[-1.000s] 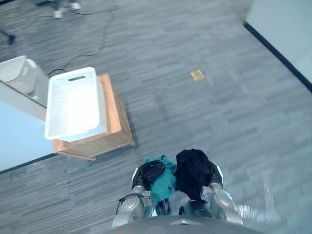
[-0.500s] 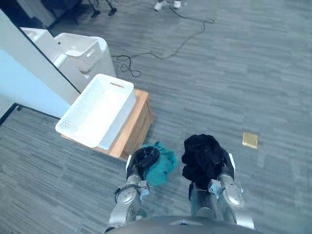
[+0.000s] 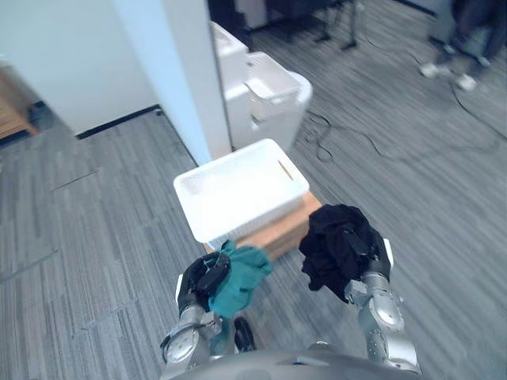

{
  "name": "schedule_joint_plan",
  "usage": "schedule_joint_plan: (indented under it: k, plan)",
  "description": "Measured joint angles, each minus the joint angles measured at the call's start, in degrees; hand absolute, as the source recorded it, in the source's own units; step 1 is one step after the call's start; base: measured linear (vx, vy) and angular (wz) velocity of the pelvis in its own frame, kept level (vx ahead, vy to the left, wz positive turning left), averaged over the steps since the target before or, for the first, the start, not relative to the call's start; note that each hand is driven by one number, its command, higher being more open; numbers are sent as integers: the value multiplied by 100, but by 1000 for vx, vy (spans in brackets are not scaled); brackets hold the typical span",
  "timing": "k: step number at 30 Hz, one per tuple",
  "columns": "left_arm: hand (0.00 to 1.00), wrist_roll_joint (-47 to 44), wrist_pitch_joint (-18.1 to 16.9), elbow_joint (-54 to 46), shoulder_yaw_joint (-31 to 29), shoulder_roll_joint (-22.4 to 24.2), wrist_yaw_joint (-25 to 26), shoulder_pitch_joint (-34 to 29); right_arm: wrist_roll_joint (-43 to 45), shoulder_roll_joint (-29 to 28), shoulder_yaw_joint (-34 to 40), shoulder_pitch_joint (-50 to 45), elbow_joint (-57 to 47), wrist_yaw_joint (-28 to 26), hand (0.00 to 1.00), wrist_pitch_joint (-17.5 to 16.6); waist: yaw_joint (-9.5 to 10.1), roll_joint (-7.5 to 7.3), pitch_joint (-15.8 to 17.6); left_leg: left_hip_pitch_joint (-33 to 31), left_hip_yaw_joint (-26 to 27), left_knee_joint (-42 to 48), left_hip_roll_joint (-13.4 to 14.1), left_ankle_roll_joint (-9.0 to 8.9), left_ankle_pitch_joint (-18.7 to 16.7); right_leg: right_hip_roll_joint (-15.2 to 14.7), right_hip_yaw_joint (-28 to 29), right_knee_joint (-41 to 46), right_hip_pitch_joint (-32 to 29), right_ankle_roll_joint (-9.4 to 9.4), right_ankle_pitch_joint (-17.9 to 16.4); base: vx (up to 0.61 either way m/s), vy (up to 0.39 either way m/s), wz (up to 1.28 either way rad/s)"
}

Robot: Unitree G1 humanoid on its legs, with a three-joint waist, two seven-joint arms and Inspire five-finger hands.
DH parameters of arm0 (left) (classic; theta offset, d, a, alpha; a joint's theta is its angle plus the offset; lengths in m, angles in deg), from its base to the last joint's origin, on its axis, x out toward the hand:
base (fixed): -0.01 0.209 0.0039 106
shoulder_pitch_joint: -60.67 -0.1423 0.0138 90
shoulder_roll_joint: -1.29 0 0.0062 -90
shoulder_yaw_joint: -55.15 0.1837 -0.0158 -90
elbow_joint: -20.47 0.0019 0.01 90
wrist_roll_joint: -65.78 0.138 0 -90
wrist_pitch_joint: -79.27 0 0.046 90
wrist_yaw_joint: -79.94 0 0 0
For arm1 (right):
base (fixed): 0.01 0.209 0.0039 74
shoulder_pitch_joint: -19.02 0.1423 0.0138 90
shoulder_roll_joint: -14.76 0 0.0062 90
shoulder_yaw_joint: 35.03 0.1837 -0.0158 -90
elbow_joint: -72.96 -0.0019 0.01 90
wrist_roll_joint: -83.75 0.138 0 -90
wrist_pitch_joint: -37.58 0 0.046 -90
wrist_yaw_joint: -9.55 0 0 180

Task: Tidy up the quilt and then pick up the clothes from the bed and put them into the laundry hamper

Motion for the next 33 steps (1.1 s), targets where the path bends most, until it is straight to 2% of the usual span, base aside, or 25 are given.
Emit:
schedule_joint_plan:
  k: [1, 2, 3, 5, 6, 7, 8, 9, 10, 11, 12, 13, 15, 17, 20, 22, 24, 25, 26, 27, 28, 29, 32, 33]
  plan:
    - [0, 115, 0, -1, -2, -76, -9, -2, -27, -38, 83, 7, -3, 1, 0, -11, -18, -23, -13, 119, -143, -107, -10, -39, 24, 57, 264, 426, -238, -47, -24, 512, -259, 169]
    - [0, 242, 0, 1, -10, -165, -9, 14, -146, -19, 88, 43, -18, -22, 0, -27, -42, -25, -12, 372, -422, -351, 5, -128, 78, 166, 693, 948, -708, -329, -413, 321, -236, 98]
    - [0, 339, -1, 0, -15, -185, -10, 21, -173, -12, 88, 48, -53, -29, 0, -27, -71, -6, -10, 472, -571, -454, 35, -188, 114, 221, 822, 996, -899, -415, -576, 375, -339, 123]
    - [0, 379, -4, -3, -13, -176, -29, 74, -188, -52, 53, 17, -440, -9, 0, -25, -166, 56, 3, 761, -1153, -752, 254, -367, 220, 474, 1432, 276, -1542, -742, -1019, 334, -393, 121]
    - [0, 377, -7, -2, -13, -176, -42, 84, -210, -56, 30, -9, -591, -2, 0, -26, -170, 56, 2, 779, -1256, -780, 312, -392, 234, 547, 1655, -76, -1659, -742, -1087, 298, -448, 114]
    - [0, 374, -15, -3, -14, -178, -77, 97, -405, -73, 3, -105, -987, 0, 0, -29, -164, 26, -11, 758, -1496, -779, 434, -468, 260, 715, 2304, -1038, -1743, -739, -1093, 273, -514, 133]
    - [0, 372, -38, -15, -11, -187, -96, 89, -599, -64, -57, -206, -1407, 42, 0, -72, -203, -84, -55, 621, -1719, -682, 498, -765, 200, 771, 2998, -2265, -1655, -571, -938, 253, -536, 149]
    - [0, 370, -48, -53, -12, -217, -116, 65, -678, -70, -103, -250, -1607, 74, 0, -103, -262, -213, -101, 548, -1796, -620, 483, -989, 113, 672, 3341, -2863, -1544, -460, -599, 273, -692, 170]
    - [0, 368, -28, 65, 6, -220, -169, 142, -903, -10, -143, -262, -1824, 149, 0, -219, -273, -264, -97, 505, -2053, -570, 611, -1396, -44, 666, 3540, -2998, -1355, 476, -938, 245, -613, 128]
    - [0, 363, 13, 75, 50, -50, -188, 108, -1060, 194, -169, -169, -1879, 210, 0, -213, -142, -102, -195, 504, -1994, -670, 770, -1431, 41, 819, 3336, -3053, -1298, 325, -943, 206, -498, 98]
    - [0, 364, 11, 46, 133, -1, -215, 56, -1099, 273, -181, -156, -1958, 222, 0, -213, -95, -37, -222, 557, -1898, -779, 807, -1424, 153, 887, 3251, -3068, -1252, 275, -937, 140, -271, 44]
    - [0, 365, -2, -41, 270, 90, -283, -75, -1153, 328, -241, -112, -2148, 226, 0, -215, -14, 109, -288, 734, -1591, -1103, 917, -1391, 289, 1034, 3116, -3071, -1196, 214, -944, 115, -227, 26]
    - [0, 364, -29, -107, 339, 123, -343, -195, -1346, 344, -497, 104, -2243, 202, 0, -217, 34, 166, -322, 994, -1487, -1539, 1049, -1419, 596, 1179, 3023, -3066, -1137, 130, -892, 121, -264, 10]
    - [0, 352, -36, -204, 335, 185, -404, -343, -1543, 449, -901, 352, -2349, 93, 0, -243, 37, 205, -348, 1029, -1379, -1605, 1133, -1406, 634, 1258, 2986, -3167, -1077, 89, -862, 44, -91, 0]
    - [0, 338, -38, -202, 340, 192, -418, -382, -1545, 489, -1241, 393, -2371, -68, 0, -243, 97, 117, -362, 1027, -1386, -1601, 1084, -1429, 617, 1214, 2963, -3501, -895, 106, -715, -15, 31, 3]
    - [0, 325, -38, -193, 346, 177, -417, -363, -1543, 503, -1394, 400, -2368, -146, 0, -244, 101, 16, -365, 881, -1465, -1579, 952, -1423, 615, 1042, 2908, -3789, -820, 158, -616, -58, 98, 23]
    - [0, 263, -43, -194, 349, 174, -417, -330, -1545, 579, -1474, 426, -2359, -191, 0, -244, 94, -36, -370, 584, -1466, -1353, 849, -1204, 516, 863, 2827, -4026, -787, 216, -494, -68, 136, 38]
    - [0, 264, -45, -195, 338, 137, -412, -335, -1545, 657, -1483, 445, -2339, -195, 0, -244, 66, -38, -368, 411, -1409, -1148, 816, -958, 386, 742, 2718, -4128, -727, 229, -454, -31, 86, 43]
    - [0, 250, -45, -195, 332, 94, -416, -351, -1548, 673, -1482, 455, -2300, -192, 0, -244, 35, -44, -370, 407, -1173, -1123, 862, -877, 372, 685, 2654, -4188, -667, 235, -439, -17, 110, 91]
    - [0, 94, -46, -201, 330, 7, -445, -368, -1557, 697, -1429, 477, -2209, -175, 0, -247, -111, -33, -381, 439, -605, -1157, 1006, -856, 494, 515, 2403, -4269, -530, 232, -422, 20, 58, 82]
    - [0, 76, -46, -217, 331, 17, -452, -374, -1558, 728, -1382, 526, -2134, -175, 0, -256, -152, 8, -379, 449, -602, -1234, 995, -989, 679, 485, 2368, -4271, -511, 238, -411, 25, 95, 79]
    - [0, 51, -46, -258, 337, 12, -486, -383, -1576, 722, -1276, 645, -1827, -178, 0, -267, -120, 48, -399, 517, -620, -1415, 926, -1358, 894, 410, 2329, -4355, -449, 279, -373, 37, 113, 31]
    - [0, -159, -44, -719, 376, -73, -665, -417, -1756, 628, -1045, 794, -927, -194, 0, -258, -74, 38, -400, 676, -672, -1809, 738, -1338, 1103, 274, 2217, -4719, -241, 317, -143, 29, 93, 20]
    - [0, -202, -45, -1049, 431, -141, -740, -430, -1755, 596, -950, 796, -577, -202, 100, -238, -77, 41, -401, 697, -693, -1916, 694, -1330, 1160, 238, 2169, -4807, -206, 332, -83, 12, 42, 14]
